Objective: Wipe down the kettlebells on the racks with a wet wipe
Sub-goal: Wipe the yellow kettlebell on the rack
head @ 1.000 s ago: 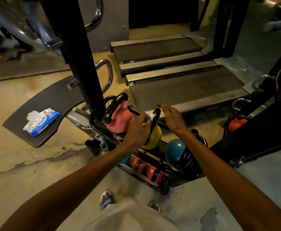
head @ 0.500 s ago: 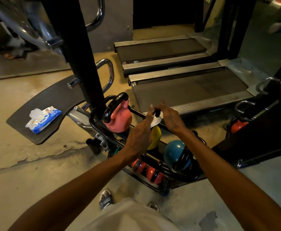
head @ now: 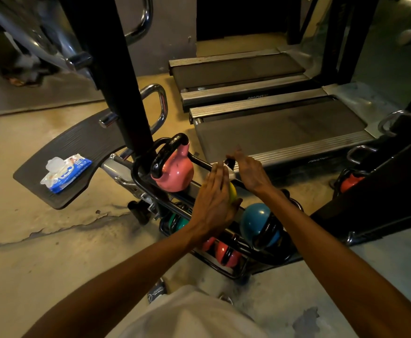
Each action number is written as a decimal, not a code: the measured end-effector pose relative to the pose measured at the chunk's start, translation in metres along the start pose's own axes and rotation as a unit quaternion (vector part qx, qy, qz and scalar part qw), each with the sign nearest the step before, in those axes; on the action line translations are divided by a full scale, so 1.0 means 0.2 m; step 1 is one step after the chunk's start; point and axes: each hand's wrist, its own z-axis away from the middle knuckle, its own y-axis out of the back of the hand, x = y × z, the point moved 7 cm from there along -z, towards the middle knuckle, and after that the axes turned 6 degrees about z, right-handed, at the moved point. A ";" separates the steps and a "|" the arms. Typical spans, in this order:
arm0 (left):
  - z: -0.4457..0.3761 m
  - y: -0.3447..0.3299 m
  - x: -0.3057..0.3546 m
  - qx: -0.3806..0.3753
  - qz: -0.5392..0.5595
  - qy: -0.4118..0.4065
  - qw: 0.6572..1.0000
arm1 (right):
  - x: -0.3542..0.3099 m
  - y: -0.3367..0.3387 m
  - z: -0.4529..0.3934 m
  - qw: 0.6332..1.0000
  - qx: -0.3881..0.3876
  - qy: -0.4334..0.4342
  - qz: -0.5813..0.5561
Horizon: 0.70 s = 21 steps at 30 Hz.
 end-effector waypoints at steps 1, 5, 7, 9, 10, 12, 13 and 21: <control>0.01 -0.01 0.00 0.007 0.015 0.001 1.000 | 0.00 0.00 0.01 1.000 -0.002 0.000 -0.001; 0.16 -0.03 0.00 0.044 0.019 0.002 0.999 | 0.00 0.00 0.02 1.000 -0.008 0.002 -0.002; 0.12 -0.04 0.02 0.034 0.012 0.023 0.999 | 0.00 0.00 0.01 1.000 -0.007 -0.001 -0.002; 0.03 -0.02 0.05 0.012 0.008 0.058 0.998 | 0.00 -0.01 0.00 1.000 -0.006 0.003 -0.002; -0.01 -0.01 0.06 0.007 0.004 0.070 0.998 | 0.01 -0.01 -0.01 1.000 -0.007 0.003 0.003; -0.03 0.00 0.08 0.017 0.001 0.068 0.998 | 0.02 -0.01 -0.01 1.000 -0.010 0.005 0.006; 0.01 0.00 0.08 0.029 0.003 0.060 0.998 | 0.02 -0.01 0.00 1.000 -0.012 0.006 0.004; 0.10 -0.02 0.05 0.038 0.045 0.104 0.993 | 0.02 -0.03 0.00 1.000 -0.015 0.007 0.014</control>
